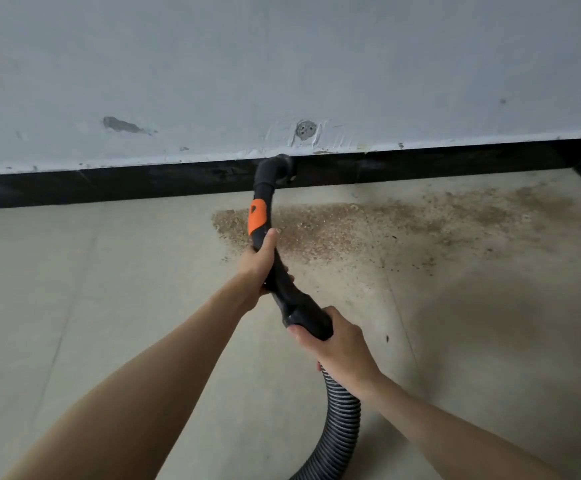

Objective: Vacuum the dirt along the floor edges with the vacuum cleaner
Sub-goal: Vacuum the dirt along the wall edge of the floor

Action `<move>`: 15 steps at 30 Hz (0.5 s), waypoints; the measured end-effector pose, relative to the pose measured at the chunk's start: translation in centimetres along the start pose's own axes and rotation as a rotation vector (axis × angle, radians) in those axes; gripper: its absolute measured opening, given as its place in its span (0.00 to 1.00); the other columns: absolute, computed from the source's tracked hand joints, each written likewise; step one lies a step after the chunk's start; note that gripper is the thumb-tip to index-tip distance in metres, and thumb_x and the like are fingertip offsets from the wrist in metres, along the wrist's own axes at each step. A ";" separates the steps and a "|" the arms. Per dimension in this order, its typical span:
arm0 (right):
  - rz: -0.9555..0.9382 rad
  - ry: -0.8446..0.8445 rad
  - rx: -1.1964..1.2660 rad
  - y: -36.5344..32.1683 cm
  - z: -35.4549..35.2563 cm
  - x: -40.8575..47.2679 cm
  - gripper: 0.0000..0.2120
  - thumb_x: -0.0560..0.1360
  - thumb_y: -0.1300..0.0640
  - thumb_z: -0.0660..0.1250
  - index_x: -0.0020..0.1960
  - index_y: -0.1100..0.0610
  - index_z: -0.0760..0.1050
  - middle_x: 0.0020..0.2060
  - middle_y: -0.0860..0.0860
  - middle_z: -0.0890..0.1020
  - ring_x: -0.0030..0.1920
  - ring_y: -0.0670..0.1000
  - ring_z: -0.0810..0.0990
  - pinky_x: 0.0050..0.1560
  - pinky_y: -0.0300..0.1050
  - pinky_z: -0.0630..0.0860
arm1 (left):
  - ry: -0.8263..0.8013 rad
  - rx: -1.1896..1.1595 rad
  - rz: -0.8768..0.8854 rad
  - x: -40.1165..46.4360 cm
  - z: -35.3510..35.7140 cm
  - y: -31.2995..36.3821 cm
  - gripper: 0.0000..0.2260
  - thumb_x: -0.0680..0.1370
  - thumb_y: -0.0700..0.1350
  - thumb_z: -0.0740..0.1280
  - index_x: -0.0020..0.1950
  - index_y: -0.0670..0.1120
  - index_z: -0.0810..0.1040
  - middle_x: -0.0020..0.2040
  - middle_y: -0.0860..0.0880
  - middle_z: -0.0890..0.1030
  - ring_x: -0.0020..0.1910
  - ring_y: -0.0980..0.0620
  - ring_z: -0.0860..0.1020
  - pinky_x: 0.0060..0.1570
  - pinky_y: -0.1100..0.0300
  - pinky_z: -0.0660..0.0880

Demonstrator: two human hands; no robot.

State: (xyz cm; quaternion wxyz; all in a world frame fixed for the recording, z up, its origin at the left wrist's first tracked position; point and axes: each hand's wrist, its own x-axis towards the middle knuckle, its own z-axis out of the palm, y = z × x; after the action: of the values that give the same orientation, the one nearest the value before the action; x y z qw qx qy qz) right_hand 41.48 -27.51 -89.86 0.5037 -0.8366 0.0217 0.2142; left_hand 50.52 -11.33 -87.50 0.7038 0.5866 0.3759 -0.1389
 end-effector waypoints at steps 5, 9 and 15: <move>-0.089 -0.207 -0.136 -3.1 3.1 0.5 0.23 0.68 0.34 0.70 0.45 0.54 0.72 0.31 0.49 0.79 0.24 0.43 0.76 0.29 0.40 0.72 | 0.243 -0.038 -0.004 -0.6 -7.2 -1.6 0.20 0.79 0.60 0.58 0.48 0.42 0.69 0.42 0.40 0.80 0.35 0.43 0.82 0.33 0.54 0.80; -0.137 -0.228 -0.274 -4.6 5.3 0.6 0.23 0.71 0.34 0.68 0.41 0.55 0.70 0.30 0.49 0.77 0.24 0.45 0.75 0.28 0.41 0.71 | 0.305 -0.006 -0.026 -0.8 -10.7 -2.2 0.20 0.80 0.59 0.55 0.56 0.41 0.67 0.55 0.37 0.79 0.52 0.37 0.79 0.53 0.43 0.78; -0.122 -0.202 -0.276 -5.0 5.8 0.4 0.23 0.72 0.35 0.67 0.40 0.56 0.71 0.27 0.49 0.76 0.21 0.45 0.74 0.26 0.40 0.70 | 0.291 0.093 -0.055 -1.0 -10.8 -1.6 0.21 0.80 0.60 0.54 0.56 0.41 0.67 0.47 0.42 0.77 0.46 0.42 0.78 0.38 0.52 0.76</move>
State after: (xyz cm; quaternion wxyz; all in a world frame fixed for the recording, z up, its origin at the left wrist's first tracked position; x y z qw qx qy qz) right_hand 41.18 -20.06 -88.12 0.3957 -0.8718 -0.1094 0.2674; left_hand 44.88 -1.94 -88.28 0.6100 0.6220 0.4829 -0.0887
